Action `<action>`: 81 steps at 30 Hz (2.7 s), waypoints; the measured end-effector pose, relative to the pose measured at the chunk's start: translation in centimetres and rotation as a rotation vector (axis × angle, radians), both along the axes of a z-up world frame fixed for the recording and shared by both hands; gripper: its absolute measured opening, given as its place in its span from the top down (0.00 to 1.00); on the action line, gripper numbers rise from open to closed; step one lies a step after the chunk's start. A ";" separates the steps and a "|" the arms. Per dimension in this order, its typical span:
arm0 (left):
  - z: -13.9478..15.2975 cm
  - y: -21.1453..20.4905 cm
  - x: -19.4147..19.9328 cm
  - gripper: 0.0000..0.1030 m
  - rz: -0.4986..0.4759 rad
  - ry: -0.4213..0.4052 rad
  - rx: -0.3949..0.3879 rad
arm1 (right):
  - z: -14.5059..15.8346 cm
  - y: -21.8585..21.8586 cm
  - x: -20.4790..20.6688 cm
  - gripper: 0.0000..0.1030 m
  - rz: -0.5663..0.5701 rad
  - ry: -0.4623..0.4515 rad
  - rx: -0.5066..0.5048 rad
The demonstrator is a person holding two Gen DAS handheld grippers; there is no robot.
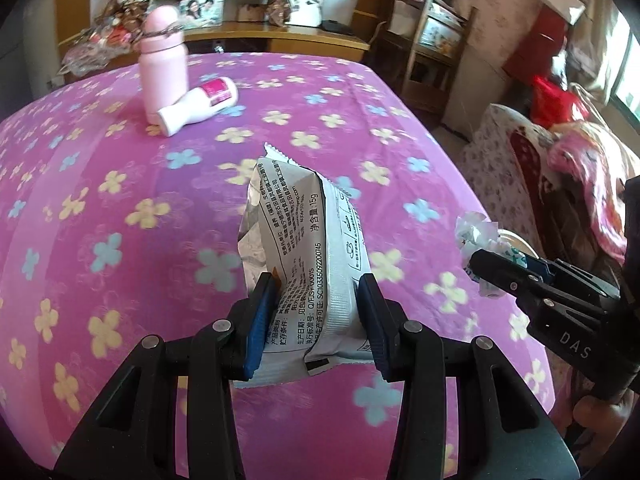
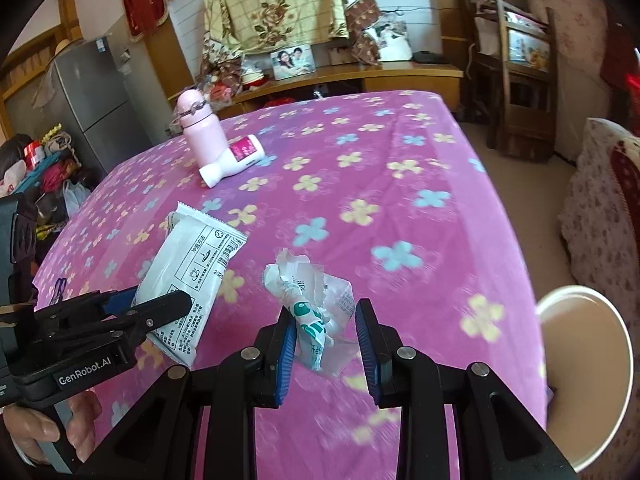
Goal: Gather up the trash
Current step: 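Lift and carry both wrappers over the white bucket with both tools, then open both tools to drop the wrappers into the bucket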
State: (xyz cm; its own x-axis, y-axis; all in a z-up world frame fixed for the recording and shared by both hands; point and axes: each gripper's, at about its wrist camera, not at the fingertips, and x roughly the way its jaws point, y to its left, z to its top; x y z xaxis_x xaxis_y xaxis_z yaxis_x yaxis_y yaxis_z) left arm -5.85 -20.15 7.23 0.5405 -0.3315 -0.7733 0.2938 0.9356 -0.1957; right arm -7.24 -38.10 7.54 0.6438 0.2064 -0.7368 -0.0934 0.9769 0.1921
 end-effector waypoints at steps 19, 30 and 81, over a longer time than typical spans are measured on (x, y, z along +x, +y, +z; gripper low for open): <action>1.3 -7.8 -3.6 0.60 -0.131 -0.029 0.021 | 0.6 -6.8 -6.1 0.73 -0.121 0.001 0.009; 1.2 -13.0 -4.8 0.61 -0.220 -0.018 0.015 | 0.3 -11.4 -8.0 0.73 -0.205 0.016 0.011; -3.7 -28.9 -2.8 0.60 -0.406 0.074 0.029 | -5.3 -26.0 -9.5 0.64 -0.507 0.149 0.049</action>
State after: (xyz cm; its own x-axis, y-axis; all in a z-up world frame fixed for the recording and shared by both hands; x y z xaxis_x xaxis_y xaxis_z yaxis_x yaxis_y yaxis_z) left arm -8.64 -49.04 3.52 0.3128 -0.4841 -0.8172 0.6266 0.7517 -0.2055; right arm -16.73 -64.10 2.25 0.5611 -0.0670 -0.8250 0.4197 0.8821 0.2138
